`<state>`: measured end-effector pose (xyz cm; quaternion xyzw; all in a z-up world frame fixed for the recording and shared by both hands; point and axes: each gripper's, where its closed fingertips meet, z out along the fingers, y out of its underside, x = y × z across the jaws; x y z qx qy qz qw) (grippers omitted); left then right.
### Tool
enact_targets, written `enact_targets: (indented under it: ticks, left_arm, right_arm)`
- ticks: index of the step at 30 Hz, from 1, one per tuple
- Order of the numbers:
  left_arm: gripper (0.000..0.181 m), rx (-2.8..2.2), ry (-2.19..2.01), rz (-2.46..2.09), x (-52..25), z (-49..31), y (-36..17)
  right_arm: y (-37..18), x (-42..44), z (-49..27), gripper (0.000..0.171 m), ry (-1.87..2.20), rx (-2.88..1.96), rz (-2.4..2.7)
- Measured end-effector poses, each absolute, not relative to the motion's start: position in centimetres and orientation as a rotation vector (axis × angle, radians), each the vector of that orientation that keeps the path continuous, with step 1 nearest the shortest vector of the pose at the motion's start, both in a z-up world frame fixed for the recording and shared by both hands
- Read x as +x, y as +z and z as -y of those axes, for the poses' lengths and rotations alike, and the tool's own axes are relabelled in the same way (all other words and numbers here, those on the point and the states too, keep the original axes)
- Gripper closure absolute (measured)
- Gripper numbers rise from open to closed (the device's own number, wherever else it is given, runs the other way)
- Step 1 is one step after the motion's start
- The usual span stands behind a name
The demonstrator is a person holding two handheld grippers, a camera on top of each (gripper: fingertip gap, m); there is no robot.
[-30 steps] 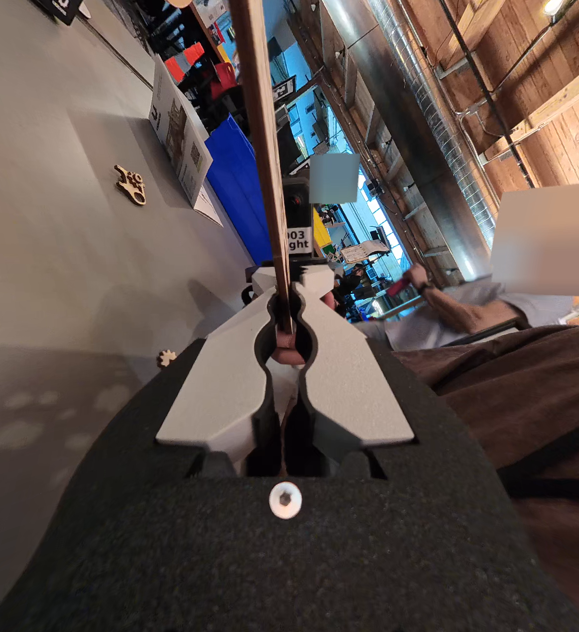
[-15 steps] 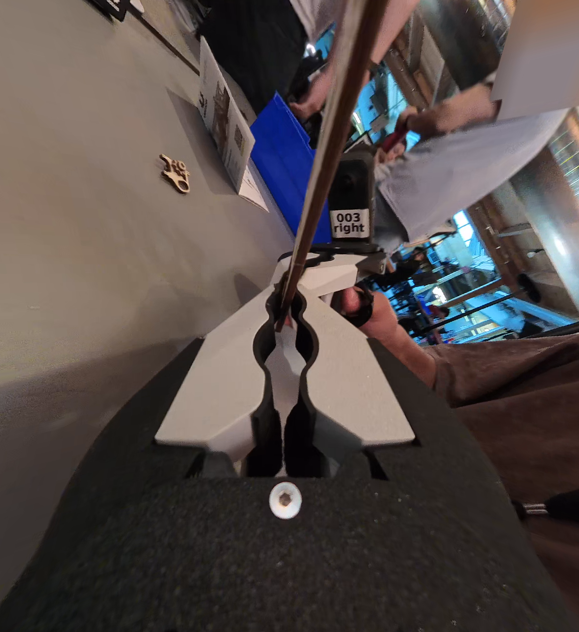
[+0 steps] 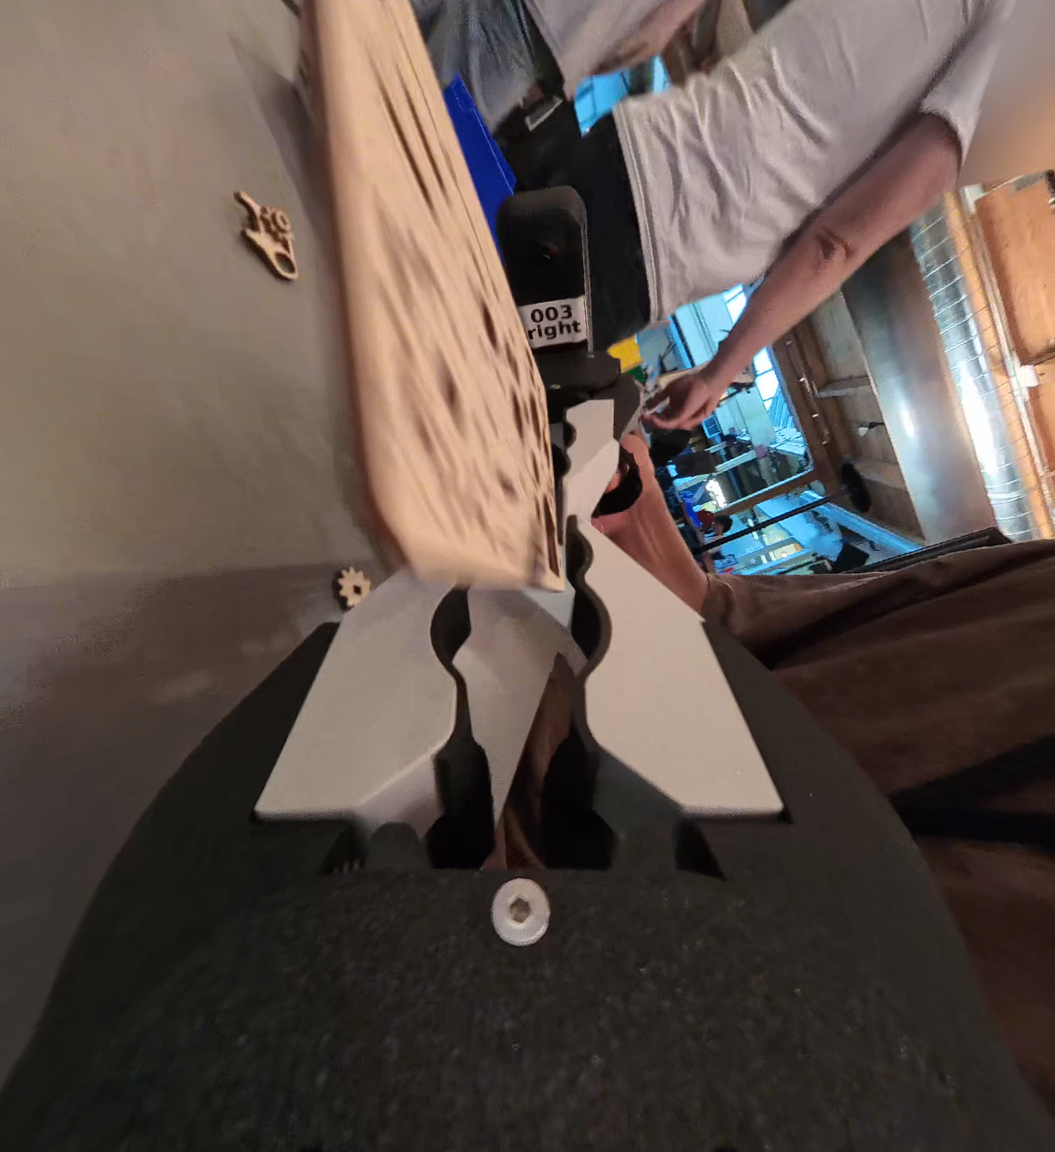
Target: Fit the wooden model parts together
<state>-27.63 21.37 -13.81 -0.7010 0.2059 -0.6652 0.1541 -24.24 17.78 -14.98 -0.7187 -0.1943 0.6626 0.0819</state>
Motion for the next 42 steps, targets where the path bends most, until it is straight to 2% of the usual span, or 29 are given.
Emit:
enact_targets:
  ticks: [3,4,5,6,16,22,26,29,36,38,42]
  left_arm:
    - [0.154,-2.052,-1.988,-0.641,-28.4,-20.0,-14.2]
    - [0.161,-2.066,-1.985,-0.669,-28.2,-19.5,-14.4]
    - [0.178,-2.070,-1.974,-0.694,-28.1,-19.2,-14.5]
    - [0.179,-2.069,-1.954,-0.697,-27.9,-19.2,-14.5]
    - [0.179,-1.868,-2.034,-0.428,-27.6,-21.7,-11.5]
    - [0.180,-1.913,-2.033,-0.523,-27.6,-20.6,-11.8]
    - [0.172,-1.951,-2.028,-0.566,-27.5,-20.1,-12.3]
    - [0.179,-1.957,-2.012,-0.558,-27.6,-20.2,-12.5]
    - [0.180,-1.919,-2.012,-0.511,-27.5,-20.5,-12.1]
    - [0.180,-1.915,-2.015,-0.491,-27.7,-20.8,-12.1]
    - [0.179,-1.915,-1.998,-0.506,-27.8,-20.8,-12.1]
  right_arm:
    - [-15.7,-23.6,-16.8,0.168,1.953,-2.216,0.685]
    - [-15.9,-23.4,-16.7,0.168,1.941,-2.228,0.694]
    - [-16.1,-23.3,-17.0,0.168,1.922,-2.233,0.678]
    - [-16.0,-23.1,-17.6,0.168,1.918,-2.214,0.637]
    - [-11.3,-22.4,-21.6,0.167,1.939,-1.843,0.334]
    - [-11.4,-22.5,-21.6,0.169,1.864,-1.863,0.381]
    - [-11.7,-22.5,-21.7,0.168,1.862,-1.873,0.373]
    - [-11.8,-22.6,-21.7,0.168,1.851,-1.883,0.382]
    - [-11.4,-22.4,-21.9,0.167,1.876,-1.837,0.330]
    - [-11.3,-22.3,-21.7,0.162,1.879,-1.827,0.346]
    - [-11.5,-22.4,-22.0,0.167,1.886,-1.831,0.324]
